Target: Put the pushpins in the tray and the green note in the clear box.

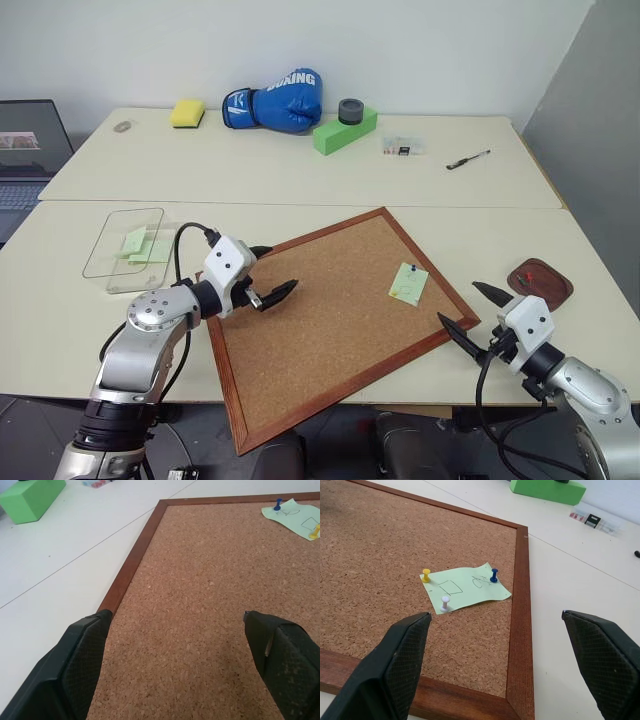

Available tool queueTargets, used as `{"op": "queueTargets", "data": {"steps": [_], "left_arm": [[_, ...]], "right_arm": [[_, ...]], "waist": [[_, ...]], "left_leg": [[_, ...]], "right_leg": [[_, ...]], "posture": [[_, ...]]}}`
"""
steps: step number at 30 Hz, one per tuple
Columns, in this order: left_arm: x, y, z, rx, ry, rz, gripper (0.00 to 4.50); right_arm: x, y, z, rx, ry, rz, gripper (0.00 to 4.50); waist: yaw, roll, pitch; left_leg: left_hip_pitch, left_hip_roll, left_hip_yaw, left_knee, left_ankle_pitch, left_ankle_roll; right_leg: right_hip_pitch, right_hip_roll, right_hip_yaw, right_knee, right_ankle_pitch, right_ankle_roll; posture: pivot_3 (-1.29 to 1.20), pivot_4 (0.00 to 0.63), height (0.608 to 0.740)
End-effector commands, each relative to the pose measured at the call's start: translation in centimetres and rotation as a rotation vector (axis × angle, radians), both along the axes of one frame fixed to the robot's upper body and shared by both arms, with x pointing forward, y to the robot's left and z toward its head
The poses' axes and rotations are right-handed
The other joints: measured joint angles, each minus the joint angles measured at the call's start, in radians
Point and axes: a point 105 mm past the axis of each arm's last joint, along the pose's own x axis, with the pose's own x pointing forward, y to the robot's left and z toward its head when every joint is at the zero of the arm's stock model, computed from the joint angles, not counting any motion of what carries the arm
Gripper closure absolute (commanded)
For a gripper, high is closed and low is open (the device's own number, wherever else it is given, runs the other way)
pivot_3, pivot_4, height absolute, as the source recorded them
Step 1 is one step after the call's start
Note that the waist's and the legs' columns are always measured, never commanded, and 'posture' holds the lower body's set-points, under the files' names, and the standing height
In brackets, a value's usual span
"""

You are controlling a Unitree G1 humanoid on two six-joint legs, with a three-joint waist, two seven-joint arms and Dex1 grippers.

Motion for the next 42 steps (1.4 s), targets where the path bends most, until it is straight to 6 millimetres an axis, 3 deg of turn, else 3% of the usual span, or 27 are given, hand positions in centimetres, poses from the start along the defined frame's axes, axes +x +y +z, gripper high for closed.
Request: {"op": "queueTargets", "data": {"steps": [1,10,17,24,28,30,42], "left_arm": [[0.2,0.2,1.2,0.016,-0.045,-0.008,0.0],[0.6,0.6,1.4,0.002,-0.016,0.011,0.0],[0.8,-0.3,3.0,-0.05,-0.052,-0.028,0.0],[0.7,-3.5,4.0,-0.046,-0.052,-0.173,0.0],[0.2,-5.0,3.9,-0.057,-0.035,-0.25,0.63],[-0.1,-5.6,3.6,-0.054,-0.023,-0.287,1.15],[0.2,-7.5,2.2,-0.056,-0.017,-0.347,3.35]], "right_arm": [[0.1,0.2,1.4,-0.007,-0.053,0.013,0.05],[0.1,0.5,1.2,-0.015,-0.051,0.029,0.05],[0.2,1.0,1.7,-0.016,-0.061,0.047,0.05],[0.0,1.8,2.7,0.002,-0.07,0.067,0.05],[-0.2,2.1,3.1,0.018,-0.068,0.07,0.0],[-0.2,2.3,3.3,0.027,-0.065,0.071,0.0],[1.0,2.9,4.0,0.112,0.01,0.064,0.0]], "waist": [[0.0,0.0,0.0],[0.0,0.0,0.0],[-0.001,0.0,0.0],[0.0,0.0,0.0],[0.0,0.0,0.0],[-0.001,0.0,0.0],[-0.001,0.0,0.0]], "left_leg": [[0.0,0.0,0.0,0.0,0.0,0.0],[0.0,0.0,0.0,0.0,0.0,0.0],[0.0,0.0,0.0,0.0,0.0,0.0],[0.0,0.0,0.0,0.0,0.0,0.0],[-0.001,0.0,0.0,0.0,0.0,0.0],[-0.001,0.0,0.0,0.0,0.0,0.0],[-0.001,0.0,0.0,0.0,0.0,0.0]], "right_leg": [[0.0,0.0,0.0,0.0,0.0,0.0],[0.0,0.0,0.0,0.0,0.0,0.0],[0.0,0.0,0.0,0.0,0.0,0.0],[0.0,0.0,0.0,0.0,0.001,0.001],[0.0,0.0,0.0,-0.001,0.001,0.002],[0.0,0.0,0.0,0.0,0.001,0.002],[0.0,0.0,0.0,0.0,0.001,0.001]], "posture": [[0.0,0.15,0.74],[0.0,0.15,0.74],[0.0,0.15,0.74],[0.0,0.15,0.74],[0.0,0.15,0.74],[0.0,0.15,0.74],[0.0,0.15,0.74]]}}
